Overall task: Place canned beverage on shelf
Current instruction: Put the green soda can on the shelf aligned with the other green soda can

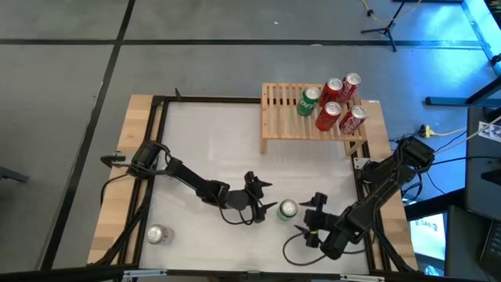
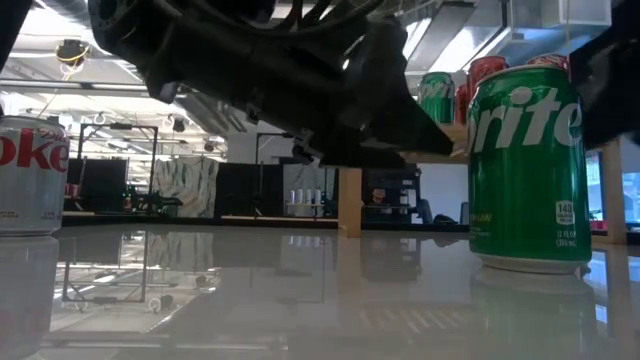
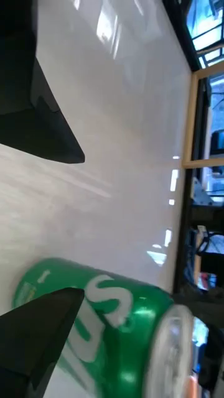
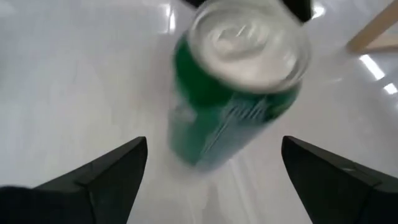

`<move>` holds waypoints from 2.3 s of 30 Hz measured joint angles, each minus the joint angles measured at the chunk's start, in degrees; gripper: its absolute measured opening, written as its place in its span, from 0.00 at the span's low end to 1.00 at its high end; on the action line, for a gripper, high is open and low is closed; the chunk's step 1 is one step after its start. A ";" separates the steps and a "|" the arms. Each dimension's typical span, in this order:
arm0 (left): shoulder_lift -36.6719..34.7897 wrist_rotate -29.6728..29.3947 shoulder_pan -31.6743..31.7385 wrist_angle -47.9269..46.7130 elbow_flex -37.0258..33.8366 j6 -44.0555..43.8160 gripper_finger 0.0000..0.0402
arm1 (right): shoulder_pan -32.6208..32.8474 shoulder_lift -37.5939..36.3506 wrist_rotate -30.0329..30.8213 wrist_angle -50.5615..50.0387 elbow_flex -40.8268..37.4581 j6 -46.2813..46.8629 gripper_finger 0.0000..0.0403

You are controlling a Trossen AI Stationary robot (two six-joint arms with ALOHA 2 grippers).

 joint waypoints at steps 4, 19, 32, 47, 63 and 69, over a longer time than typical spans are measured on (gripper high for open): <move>0.67 3.63 1.08 1.06 0.00 -0.29 0.83 | -1.48 0.02 1.60 -1.44 0.00 0.16 0.91; 1.70 11.72 -1.05 3.59 0.00 1.23 0.83 | -4.54 -0.83 -2.56 -11.25 0.00 3.32 0.91; 1.75 10.13 -4.46 -2.08 0.00 5.64 0.83 | -4.54 -6.98 -8.50 -11.86 9.86 -7.36 0.91; 1.75 10.01 -5.15 -2.41 0.00 7.01 0.83 | -14.57 -1.29 -17.47 2.72 7.52 -20.95 0.91; 1.75 10.10 -5.10 -2.37 0.00 6.81 0.83 | -14.99 0.46 -19.39 -1.36 9.06 -24.25 0.71; 1.75 10.13 -5.10 -2.12 0.00 6.58 0.83 | -14.99 -0.12 -19.42 -11.86 15.59 -27.09 0.71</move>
